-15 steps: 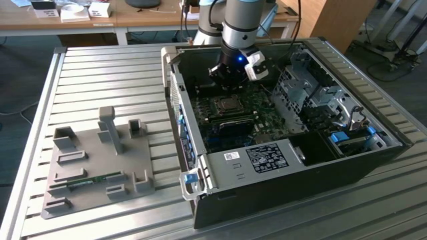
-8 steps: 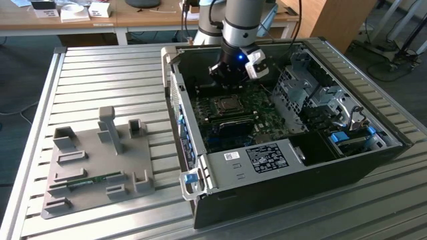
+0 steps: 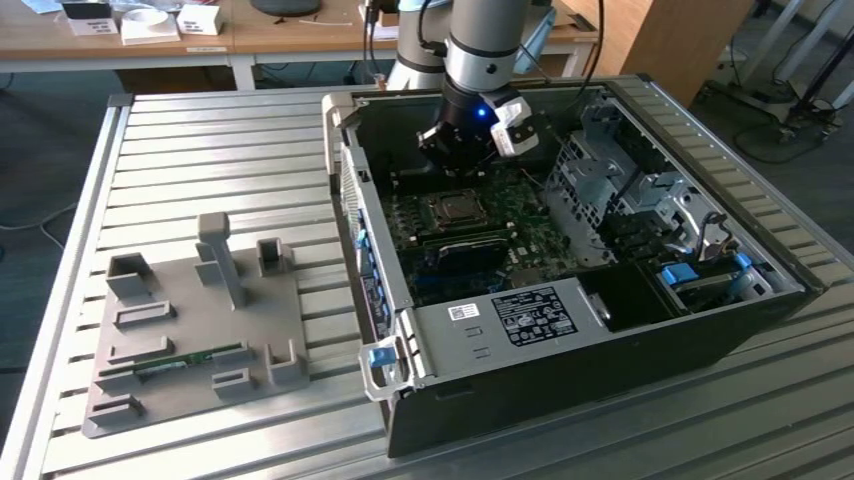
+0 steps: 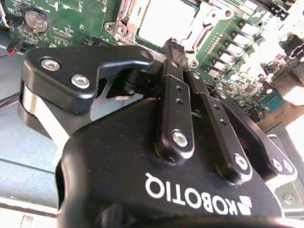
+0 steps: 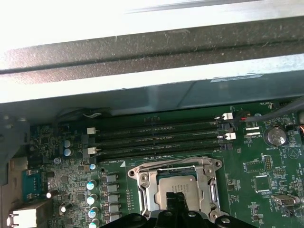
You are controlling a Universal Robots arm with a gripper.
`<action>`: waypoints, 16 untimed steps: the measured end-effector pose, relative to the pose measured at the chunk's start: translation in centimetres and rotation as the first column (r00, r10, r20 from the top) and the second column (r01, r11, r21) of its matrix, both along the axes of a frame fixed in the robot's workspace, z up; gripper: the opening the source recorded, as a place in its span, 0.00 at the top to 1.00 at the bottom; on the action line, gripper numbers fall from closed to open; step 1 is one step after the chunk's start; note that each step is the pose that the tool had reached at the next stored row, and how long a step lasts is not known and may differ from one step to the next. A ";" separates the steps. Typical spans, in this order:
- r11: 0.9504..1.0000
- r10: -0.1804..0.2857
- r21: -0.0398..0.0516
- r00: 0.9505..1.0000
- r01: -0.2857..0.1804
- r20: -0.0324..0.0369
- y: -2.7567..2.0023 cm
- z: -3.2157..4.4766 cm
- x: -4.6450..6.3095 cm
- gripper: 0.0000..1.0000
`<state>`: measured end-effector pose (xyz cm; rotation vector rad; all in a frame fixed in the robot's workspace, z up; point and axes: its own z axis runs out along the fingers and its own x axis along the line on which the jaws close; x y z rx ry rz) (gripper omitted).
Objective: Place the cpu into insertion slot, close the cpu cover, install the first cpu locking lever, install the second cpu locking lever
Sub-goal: 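Install the second cpu locking lever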
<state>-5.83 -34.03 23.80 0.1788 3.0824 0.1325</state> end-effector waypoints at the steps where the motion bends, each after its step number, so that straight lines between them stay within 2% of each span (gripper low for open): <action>1: 1.000 0.000 0.000 1.000 0.000 0.000 0.00 0.00 0.0 0.89; 9: 1.000 0.000 0.000 1.000 0.000 -0.001 0.00 0.28 0.0 0.89; 11: 1.000 0.000 0.005 1.000 0.000 -0.001 0.00 0.29 0.0 0.89; 16: 1.000 0.000 0.005 1.000 0.000 -0.001 0.00 0.35 0.0 0.89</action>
